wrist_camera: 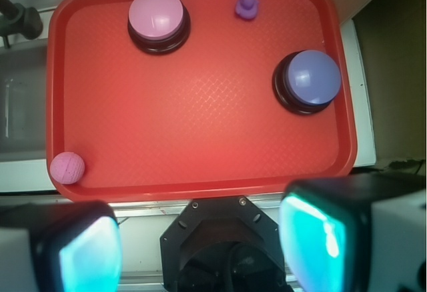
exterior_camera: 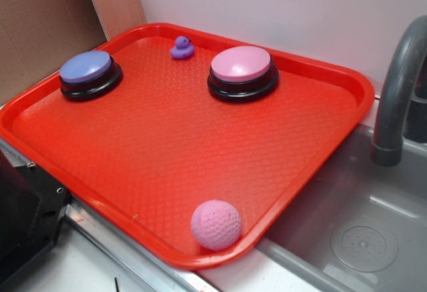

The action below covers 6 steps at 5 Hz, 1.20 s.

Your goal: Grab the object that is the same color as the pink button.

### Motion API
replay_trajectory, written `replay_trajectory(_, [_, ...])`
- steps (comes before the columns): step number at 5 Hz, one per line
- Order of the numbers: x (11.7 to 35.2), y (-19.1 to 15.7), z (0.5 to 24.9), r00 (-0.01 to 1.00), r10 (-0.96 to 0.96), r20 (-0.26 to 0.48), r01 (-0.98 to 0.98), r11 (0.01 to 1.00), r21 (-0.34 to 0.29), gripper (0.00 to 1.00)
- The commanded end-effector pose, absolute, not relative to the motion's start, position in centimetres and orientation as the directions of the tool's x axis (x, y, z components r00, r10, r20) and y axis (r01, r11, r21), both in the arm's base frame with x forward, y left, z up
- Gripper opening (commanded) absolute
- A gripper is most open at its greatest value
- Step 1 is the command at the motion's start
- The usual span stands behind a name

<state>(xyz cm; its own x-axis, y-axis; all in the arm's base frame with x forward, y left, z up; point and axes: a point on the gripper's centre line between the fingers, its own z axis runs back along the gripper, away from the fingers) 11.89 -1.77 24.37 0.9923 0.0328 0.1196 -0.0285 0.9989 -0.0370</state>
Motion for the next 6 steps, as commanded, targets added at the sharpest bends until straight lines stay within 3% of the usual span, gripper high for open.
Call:
replay_trajectory(1, [11.9,-1.8,24.4,0.992,0.033,0.12,-0.029,0.999,-0.037,1.0])
replay_trajectory(2, [12.6,-6.8,22.0,0.993,-0.003,0.121,0.016,0.994,-0.104,1.0])
replay_trajectory(3, [12.4,-10.7,21.2,0.997,-0.002,0.079,0.012,0.992,-0.126,1.0])
replay_trajectory(4, [11.0,-14.2,18.9,0.998,0.056,-0.014,-0.058,0.983,-0.175,1.0])
replay_trajectory(5, [10.3,-15.2,16.1,0.996,0.066,-0.06,-0.077,0.977,-0.199,1.0])
replay_trajectory(6, [10.7,-16.1,13.0,0.997,0.076,0.006,-0.074,0.983,-0.167,1.0])
